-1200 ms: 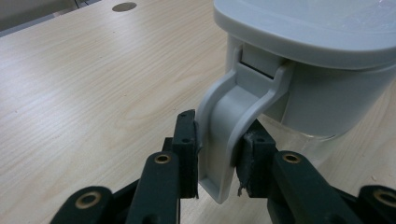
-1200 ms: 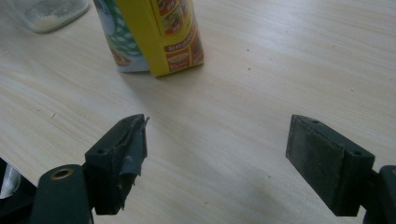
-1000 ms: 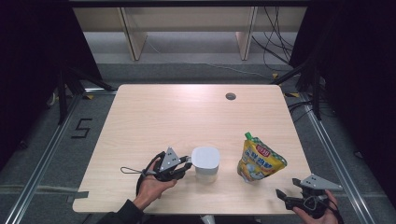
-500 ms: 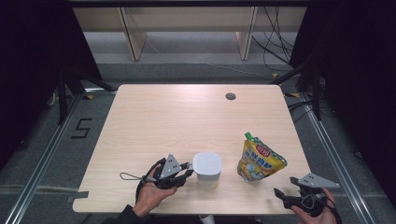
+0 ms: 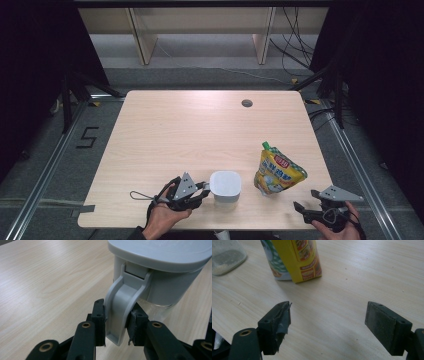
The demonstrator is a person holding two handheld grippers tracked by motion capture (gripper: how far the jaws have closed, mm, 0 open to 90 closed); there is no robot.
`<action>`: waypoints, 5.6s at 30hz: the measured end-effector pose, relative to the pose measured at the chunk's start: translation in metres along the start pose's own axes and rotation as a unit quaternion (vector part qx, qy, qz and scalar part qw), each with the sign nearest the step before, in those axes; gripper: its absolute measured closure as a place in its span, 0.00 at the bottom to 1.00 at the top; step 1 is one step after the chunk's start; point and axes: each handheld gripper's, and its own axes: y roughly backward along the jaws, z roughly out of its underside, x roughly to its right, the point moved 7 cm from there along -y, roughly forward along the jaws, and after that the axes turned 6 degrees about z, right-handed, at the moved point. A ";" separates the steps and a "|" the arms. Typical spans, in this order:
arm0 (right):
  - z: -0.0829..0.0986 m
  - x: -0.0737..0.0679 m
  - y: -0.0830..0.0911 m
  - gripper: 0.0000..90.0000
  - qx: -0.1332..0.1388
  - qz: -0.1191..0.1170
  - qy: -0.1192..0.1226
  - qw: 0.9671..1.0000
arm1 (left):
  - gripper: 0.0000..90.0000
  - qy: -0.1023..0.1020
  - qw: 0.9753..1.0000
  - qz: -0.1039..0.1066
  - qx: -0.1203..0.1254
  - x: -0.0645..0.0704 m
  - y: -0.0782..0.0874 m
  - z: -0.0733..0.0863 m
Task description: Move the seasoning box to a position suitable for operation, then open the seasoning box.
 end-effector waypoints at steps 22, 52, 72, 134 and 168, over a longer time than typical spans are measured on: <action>0.002 -0.021 0.007 0.26 -0.003 -0.042 0.001 0.999 | 0.36 0.015 1.000 0.028 0.000 0.003 0.036 -0.023; 0.002 -0.044 0.014 0.49 0.003 -0.072 0.068 0.995 | 0.99 0.007 0.998 0.050 0.046 0.008 0.023 -0.056; -0.012 -0.070 0.023 0.66 0.048 -0.107 0.053 0.992 | 0.99 0.014 0.997 0.047 0.058 0.008 0.026 -0.052; -0.089 -0.145 -0.009 1.00 0.136 -0.167 0.168 0.962 | 0.99 0.008 0.997 0.043 0.056 0.006 0.030 -0.047; -0.120 -0.175 0.000 1.00 0.166 -0.162 0.205 0.951 | 0.39 0.044 0.999 0.029 0.014 -0.002 0.061 0.004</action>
